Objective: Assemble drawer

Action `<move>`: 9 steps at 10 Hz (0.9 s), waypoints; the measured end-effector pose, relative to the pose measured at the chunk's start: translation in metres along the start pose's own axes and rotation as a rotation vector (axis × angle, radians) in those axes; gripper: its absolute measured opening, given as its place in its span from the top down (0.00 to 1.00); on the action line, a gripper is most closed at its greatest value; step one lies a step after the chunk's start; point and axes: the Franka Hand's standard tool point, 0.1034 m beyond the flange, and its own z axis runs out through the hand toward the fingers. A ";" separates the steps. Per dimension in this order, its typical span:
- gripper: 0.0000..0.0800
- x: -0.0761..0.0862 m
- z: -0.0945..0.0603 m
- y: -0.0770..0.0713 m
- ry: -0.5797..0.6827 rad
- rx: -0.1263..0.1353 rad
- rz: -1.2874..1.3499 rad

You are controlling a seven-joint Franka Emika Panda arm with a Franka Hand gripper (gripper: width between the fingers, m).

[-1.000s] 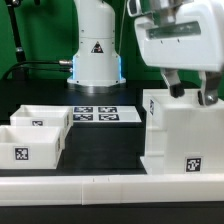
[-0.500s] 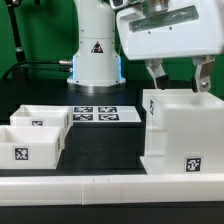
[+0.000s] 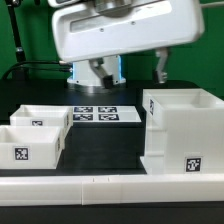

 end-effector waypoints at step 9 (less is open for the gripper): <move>0.19 -0.002 0.022 0.075 -0.011 -0.088 -0.356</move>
Offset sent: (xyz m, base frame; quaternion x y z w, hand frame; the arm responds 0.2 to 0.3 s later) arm 0.0000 0.0000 0.0000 0.0000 0.0000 -0.1938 0.9810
